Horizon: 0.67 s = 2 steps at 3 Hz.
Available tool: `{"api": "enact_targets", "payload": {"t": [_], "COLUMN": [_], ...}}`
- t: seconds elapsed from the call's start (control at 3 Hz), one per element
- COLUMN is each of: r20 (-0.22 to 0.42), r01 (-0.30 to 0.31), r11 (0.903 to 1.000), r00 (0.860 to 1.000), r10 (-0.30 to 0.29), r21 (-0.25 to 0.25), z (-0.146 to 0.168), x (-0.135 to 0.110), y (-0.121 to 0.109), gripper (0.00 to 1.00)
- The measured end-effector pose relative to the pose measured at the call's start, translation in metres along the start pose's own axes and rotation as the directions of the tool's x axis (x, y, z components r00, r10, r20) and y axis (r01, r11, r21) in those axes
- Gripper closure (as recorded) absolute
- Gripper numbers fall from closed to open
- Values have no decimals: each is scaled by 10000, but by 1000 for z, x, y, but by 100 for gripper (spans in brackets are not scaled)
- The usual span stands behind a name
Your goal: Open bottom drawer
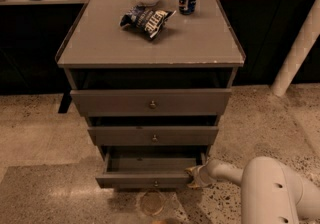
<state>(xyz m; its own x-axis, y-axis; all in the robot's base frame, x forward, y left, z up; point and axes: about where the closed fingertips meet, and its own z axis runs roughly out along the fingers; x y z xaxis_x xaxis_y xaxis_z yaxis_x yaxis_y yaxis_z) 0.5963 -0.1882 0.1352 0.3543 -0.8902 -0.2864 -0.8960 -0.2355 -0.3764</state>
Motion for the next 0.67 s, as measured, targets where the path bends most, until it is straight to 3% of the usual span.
{"api": "enact_targets", "payload": {"t": [0.67], "r20": [56], "r01": [-10], "r11": [10000], "r00": [10000], "r10": [10], "r21": [-4], "z": [-3], "x": [-3], "y": [8], "gripper": [100]}}
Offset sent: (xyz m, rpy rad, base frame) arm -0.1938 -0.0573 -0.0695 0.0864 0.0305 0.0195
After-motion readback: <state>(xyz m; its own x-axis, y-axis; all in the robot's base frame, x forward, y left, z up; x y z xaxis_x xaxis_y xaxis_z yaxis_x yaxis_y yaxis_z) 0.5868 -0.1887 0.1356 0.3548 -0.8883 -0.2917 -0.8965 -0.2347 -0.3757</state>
